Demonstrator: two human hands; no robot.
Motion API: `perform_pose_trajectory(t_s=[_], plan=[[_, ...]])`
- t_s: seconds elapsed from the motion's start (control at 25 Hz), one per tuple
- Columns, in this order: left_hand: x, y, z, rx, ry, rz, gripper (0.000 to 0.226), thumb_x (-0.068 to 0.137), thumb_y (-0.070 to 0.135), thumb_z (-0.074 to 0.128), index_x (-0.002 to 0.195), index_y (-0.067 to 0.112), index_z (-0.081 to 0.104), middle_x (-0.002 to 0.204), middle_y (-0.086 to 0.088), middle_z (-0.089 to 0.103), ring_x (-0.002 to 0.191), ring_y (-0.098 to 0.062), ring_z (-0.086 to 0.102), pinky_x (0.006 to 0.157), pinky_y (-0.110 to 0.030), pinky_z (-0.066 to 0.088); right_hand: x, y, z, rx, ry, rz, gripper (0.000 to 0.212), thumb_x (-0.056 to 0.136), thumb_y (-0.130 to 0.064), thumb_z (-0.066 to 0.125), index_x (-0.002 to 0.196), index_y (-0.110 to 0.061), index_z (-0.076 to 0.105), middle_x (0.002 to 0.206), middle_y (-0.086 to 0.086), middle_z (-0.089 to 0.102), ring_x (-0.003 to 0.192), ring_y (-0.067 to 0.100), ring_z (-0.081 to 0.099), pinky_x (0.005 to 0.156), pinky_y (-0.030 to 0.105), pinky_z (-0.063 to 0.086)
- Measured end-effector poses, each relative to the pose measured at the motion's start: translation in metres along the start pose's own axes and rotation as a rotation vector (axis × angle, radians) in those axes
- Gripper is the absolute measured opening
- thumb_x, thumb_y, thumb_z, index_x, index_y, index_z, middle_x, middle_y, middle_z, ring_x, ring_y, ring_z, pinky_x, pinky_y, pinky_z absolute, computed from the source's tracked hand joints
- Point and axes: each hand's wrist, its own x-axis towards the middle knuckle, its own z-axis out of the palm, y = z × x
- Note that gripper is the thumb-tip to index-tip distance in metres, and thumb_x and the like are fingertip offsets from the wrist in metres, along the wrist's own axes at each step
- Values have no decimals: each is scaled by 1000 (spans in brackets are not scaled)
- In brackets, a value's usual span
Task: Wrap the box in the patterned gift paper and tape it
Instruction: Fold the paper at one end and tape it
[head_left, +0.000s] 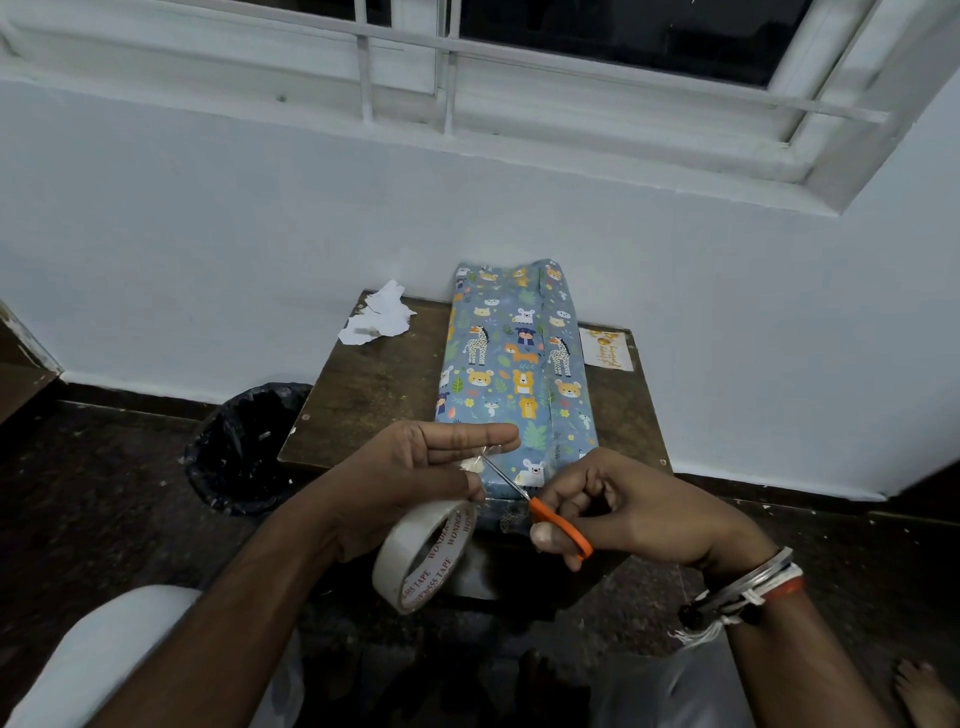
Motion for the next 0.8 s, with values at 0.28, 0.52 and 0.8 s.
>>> perform_pose_trajectory(t_s=[0.28,0.52,0.8], plan=[[1,-4,-2,-18,-6,14,52,93,-14,58,133,19,67,136,3,67,117,-31,56,94,-27,52,-1,-1,0,-1,-18,-6,14,95,-19,73,84,-25,77,69,5,71,64,15,60,70,22,47],[-1,-2,-2,-7,-2,14,53,92,-15,59,130,20,70,135,3,68,110,-28,59,90,-25,54,-1,-3,1,-7,-27,-39,18,96,-17,73,83,-29,77,69,2,72,65,14,63,73,24,49],[-5,6,-3,-19,5,43,57,91,-20,53,135,15,62,137,4,66,104,-10,66,85,-19,56,-3,6,2,-28,26,-48,10,90,-17,79,98,-13,75,72,7,73,69,14,64,72,22,49]])
